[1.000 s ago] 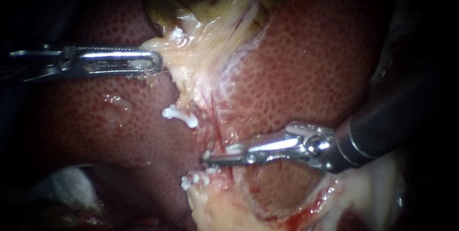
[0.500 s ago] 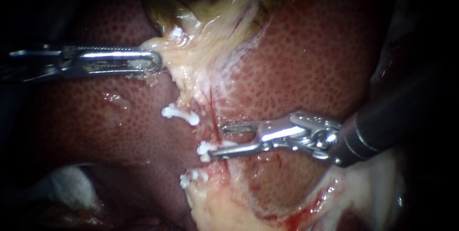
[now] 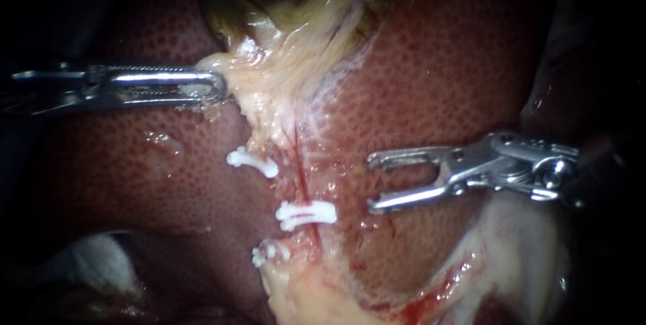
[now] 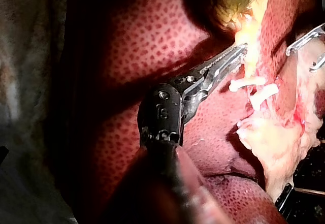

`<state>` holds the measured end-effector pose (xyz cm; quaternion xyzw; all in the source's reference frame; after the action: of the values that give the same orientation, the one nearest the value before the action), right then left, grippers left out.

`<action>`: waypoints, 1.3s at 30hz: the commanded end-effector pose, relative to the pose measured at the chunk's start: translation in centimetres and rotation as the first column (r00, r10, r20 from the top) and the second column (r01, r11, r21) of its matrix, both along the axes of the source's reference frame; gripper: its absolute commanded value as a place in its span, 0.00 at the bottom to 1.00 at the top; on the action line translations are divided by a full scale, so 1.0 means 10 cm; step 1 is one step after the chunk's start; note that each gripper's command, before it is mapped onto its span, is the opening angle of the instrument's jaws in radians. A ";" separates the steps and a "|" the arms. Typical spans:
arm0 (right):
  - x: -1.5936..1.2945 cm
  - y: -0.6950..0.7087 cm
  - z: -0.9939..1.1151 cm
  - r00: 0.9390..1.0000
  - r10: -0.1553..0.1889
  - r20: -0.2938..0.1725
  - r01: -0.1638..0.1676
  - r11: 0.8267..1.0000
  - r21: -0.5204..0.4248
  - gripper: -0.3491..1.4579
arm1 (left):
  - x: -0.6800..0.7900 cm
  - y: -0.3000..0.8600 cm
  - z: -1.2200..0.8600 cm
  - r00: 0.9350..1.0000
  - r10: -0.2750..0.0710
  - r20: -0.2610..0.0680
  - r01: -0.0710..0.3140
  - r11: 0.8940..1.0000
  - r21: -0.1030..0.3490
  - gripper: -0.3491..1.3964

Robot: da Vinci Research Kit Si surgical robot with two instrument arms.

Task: Going back second clip right tube

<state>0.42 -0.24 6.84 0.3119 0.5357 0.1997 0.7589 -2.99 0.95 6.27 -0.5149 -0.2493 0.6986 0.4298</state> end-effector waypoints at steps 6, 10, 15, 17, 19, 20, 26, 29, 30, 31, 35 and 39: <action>-0.009 0.006 -0.016 1.000 -0.005 -0.004 0.005 0.999 -0.041 0.47 | -0.001 -0.001 0.002 1.000 0.000 -0.001 0.000 1.000 -0.001 0.00; -0.010 0.006 -0.017 1.000 -0.007 -0.006 0.007 0.999 -0.046 0.47 | -0.006 -0.004 0.010 1.000 -0.003 -0.004 0.003 1.000 -0.006 0.00; -0.010 0.006 -0.016 1.000 -0.007 -0.006 0.007 0.999 -0.046 0.47 | -0.024 -0.007 0.028 1.000 -0.008 -0.010 0.008 1.000 -0.014 0.00; -0.010 0.006 -0.016 1.000 -0.007 -0.006 0.007 0.999 -0.047 0.47 | -0.033 -0.008 0.036 1.000 -0.001 -0.013 0.001 1.000 -0.014 0.00; -0.010 0.006 -0.015 1.000 -0.007 -0.006 0.007 0.999 -0.047 0.47 | -0.043 -0.010 0.045 1.000 0.005 -0.016 -0.005 1.000 -0.015 0.00; -0.010 0.006 -0.015 1.000 -0.007 -0.005 0.007 0.999 -0.047 0.47 | -0.049 -0.012 0.050 1.000 0.015 -0.016 -0.015 1.000 -0.014 0.00; -0.010 0.006 -0.015 1.000 -0.007 -0.005 0.006 0.999 -0.047 0.47 | -0.079 -0.017 0.071 0.999 0.039 -0.019 -0.039 0.999 -0.015 0.00; -0.009 0.006 -0.015 1.000 -0.008 -0.006 0.007 0.999 -0.052 0.47 | -0.085 -0.017 0.075 0.999 0.042 -0.021 -0.042 0.999 -0.015 0.00; -0.009 0.006 -0.015 1.000 -0.008 -0.006 0.007 0.999 -0.052 0.47 | -0.086 -0.016 0.075 0.999 0.042 -0.021 -0.042 0.999 -0.015 0.00; -0.009 0.007 -0.015 1.000 -0.008 -0.006 0.007 0.999 -0.052 0.47 | -0.086 -0.016 0.076 0.999 0.042 -0.021 -0.042 0.999 -0.015 0.00; -0.009 0.007 -0.015 1.000 -0.007 -0.006 0.007 0.999 -0.052 0.47 | -0.086 -0.016 0.076 0.999 0.042 -0.021 -0.043 0.999 -0.015 0.00; -0.009 0.007 -0.015 1.000 -0.007 -0.006 0.007 0.999 -0.052 0.47 | -0.086 -0.016 0.076 0.999 0.042 -0.021 -0.043 0.999 -0.015 0.00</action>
<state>0.33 -0.17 6.69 0.2946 0.5419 0.1820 0.7658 -3.85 0.80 7.04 -0.5056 -0.2501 0.7149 0.4133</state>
